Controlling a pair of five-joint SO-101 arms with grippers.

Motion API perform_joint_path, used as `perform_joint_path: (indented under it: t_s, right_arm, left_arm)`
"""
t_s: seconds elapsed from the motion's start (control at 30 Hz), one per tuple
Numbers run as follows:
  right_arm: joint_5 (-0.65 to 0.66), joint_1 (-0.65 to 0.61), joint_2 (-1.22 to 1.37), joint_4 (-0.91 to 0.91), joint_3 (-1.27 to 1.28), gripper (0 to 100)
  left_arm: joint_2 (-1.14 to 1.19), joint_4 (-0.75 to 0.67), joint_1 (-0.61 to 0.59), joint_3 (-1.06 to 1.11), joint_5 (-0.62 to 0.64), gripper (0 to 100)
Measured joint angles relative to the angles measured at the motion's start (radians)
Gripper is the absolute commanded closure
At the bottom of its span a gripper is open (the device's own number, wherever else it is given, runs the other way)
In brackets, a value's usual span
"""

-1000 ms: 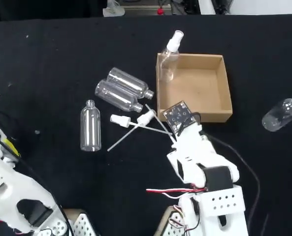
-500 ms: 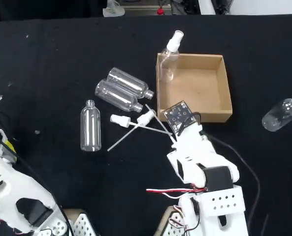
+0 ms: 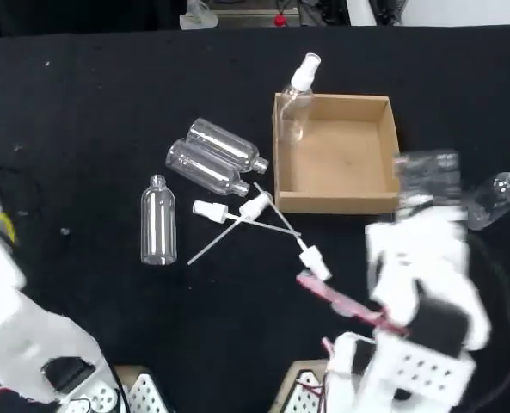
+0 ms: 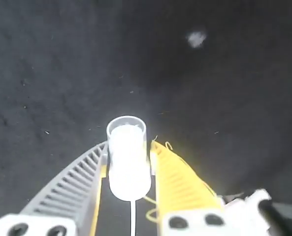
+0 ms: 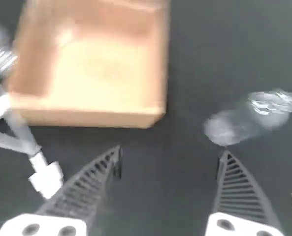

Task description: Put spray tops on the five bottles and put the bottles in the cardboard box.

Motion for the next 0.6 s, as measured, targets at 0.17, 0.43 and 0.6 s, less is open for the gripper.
perform_joint_path:
  t_s: [0.17,0.43,0.6]
  right_arm:
    - [0.0,0.215,0.196,-0.025,-0.132,71.9]
    - [0.0,0.305,0.299,-0.298,-0.018,71.8]
    - [0.0,0.356,0.299,-0.559,0.146,71.8]
  left_arm:
    - [-0.238,-0.087,0.172,0.184,0.176,97]
    - [-0.532,-0.354,0.459,0.555,0.443,97]
    - [-0.577,-0.445,0.549,0.684,0.503,97]
